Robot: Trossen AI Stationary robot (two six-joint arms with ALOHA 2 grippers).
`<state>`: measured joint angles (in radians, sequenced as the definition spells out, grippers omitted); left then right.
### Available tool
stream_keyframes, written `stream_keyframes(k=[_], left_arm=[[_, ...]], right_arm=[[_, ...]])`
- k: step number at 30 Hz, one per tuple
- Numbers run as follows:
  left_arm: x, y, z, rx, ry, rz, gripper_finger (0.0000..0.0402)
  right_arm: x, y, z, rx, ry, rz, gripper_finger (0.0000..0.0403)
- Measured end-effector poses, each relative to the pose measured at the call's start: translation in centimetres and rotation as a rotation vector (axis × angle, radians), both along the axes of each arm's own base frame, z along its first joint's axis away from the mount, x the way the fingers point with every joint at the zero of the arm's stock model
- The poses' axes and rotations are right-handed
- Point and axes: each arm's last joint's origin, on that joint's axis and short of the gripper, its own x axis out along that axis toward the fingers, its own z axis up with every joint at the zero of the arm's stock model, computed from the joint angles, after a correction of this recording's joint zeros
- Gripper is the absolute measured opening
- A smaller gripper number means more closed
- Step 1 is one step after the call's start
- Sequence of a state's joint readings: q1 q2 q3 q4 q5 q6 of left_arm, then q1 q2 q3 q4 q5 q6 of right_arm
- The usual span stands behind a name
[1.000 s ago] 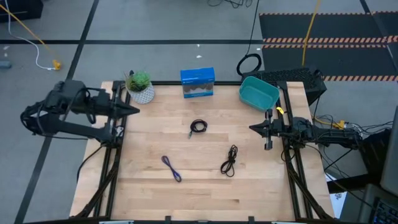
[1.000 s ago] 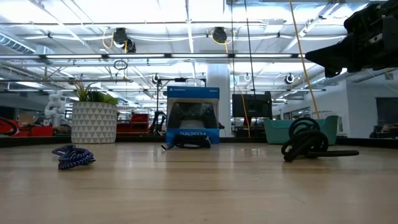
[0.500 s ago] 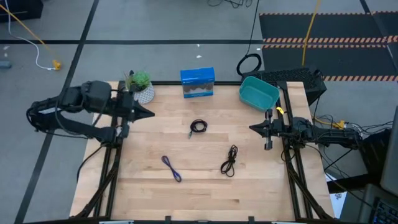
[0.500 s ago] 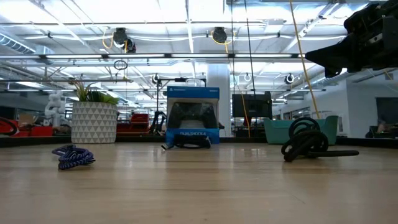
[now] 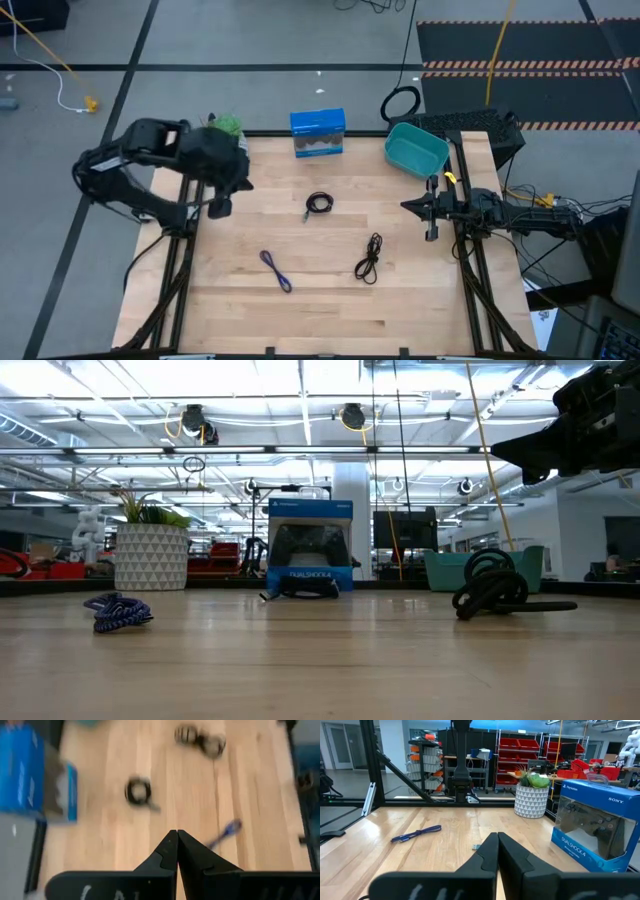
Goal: Pick and place USB-C Cables
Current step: Put the violet charger cable into the green bin
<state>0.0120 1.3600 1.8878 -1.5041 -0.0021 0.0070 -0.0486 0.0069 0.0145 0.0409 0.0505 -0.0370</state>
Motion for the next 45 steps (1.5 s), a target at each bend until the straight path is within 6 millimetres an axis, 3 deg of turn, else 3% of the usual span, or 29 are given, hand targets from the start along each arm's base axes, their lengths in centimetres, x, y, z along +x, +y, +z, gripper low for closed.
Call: stream_keyframes(k=[8, 12, 15, 22, 25, 33, 39, 45], left_arm=[[1.9, -0.1, -0.7, -0.079, 0.103, 0.056, 0.0008], [2.1, -0.1, -1.0, -0.081, 0.109, 0.058, 0.0008], [1.8, -0.1, -0.8, -0.067, 0.102, 0.05, 0.0008], [1.5, 0.0, -0.6, -0.054, 0.093, 0.048, 0.0008], [1.6, 0.0, -0.7, -0.054, 0.095, 0.049, 0.0008], [1.5, 0.0, -0.6, -0.053, 0.094, 0.048, 0.0008], [1.5, 0.0, -0.6, -0.049, 0.094, 0.042, 0.0008], [1.5, 0.0, -0.6, -0.049, 0.093, 0.043, 0.0008]], right_arm=[[0.0, 0.0, 0.1, 0.013, -0.009, 0.0, 0.0], [-0.1, -0.1, 1.0, 0.202, -0.116, -0.026, 0.0], [0.1, -0.2, 0.5, 0.198, -0.007, -0.056, 0.0], [-0.1, -0.3, 8.6, 0.175, 0.142, -0.093, 0.0], [0.1, -0.3, 13.3, 0.147, 0.206, -0.096, 0.0], [2.4, -0.4, 21.9, 0.134, 0.463, -0.112, 0.0], [4.3, -0.5, 25.8, 0.133, 0.596, -0.121, 0.0], [5.8, -0.6, 26.1, 0.13, 0.635, -0.12, 0.0]])
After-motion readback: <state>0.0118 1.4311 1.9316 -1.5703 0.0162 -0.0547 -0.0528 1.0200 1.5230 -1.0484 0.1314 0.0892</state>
